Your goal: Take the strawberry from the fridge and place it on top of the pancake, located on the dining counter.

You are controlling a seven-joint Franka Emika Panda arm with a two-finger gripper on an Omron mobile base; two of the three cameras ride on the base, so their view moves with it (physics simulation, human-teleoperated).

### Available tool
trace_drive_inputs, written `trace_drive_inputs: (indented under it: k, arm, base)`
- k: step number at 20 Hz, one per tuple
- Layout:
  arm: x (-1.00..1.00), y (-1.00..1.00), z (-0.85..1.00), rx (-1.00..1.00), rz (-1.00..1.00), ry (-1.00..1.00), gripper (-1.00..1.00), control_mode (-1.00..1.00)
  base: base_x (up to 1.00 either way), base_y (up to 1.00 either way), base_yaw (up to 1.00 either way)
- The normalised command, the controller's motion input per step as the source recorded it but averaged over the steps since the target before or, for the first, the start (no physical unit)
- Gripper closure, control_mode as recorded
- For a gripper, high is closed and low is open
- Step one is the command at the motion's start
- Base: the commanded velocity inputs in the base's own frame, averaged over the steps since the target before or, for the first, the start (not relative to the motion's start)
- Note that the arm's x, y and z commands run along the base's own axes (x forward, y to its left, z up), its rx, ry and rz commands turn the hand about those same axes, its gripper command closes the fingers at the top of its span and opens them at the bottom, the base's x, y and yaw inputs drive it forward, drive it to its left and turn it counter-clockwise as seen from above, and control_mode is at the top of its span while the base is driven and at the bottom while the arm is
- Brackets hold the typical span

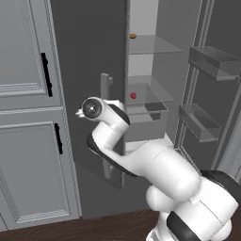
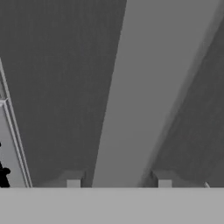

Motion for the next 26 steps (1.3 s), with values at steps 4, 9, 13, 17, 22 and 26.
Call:
trace_drive_inputs:
  k: [4,9,13,17,22,26]
  arm:
    - [-0.78,-0.01,0.04,0.04,0.00,0.00,-1.00,-1.00]
    - [-0.89,-0.82,0.06,0.36,0.10,0.00,-1.00,-1.00]
    - [-0.24,-1.00,0.00,0.59,0.13,0.00,-1.00,-1.00]
    - [0.15,-0.92,0.00,0.49,0.19,0.06,-1.00,-1.00]
    - [0.46,-0.76,0.00,0.42,0.24,0.08,-1.00,-1.00]
    - [0.51,-0.70,0.00,0.40,0.24,0.13,-1.00,-1.00]
  base:
    - [0.00,0.00,0.00]
    - [0.00,0.00,0.00]
    - [0.00,0.00,0.00]
    - [0.00,0.00,0.00]
    - [0.00,0.00,0.00]
    - [0.00,0.00,0.00]
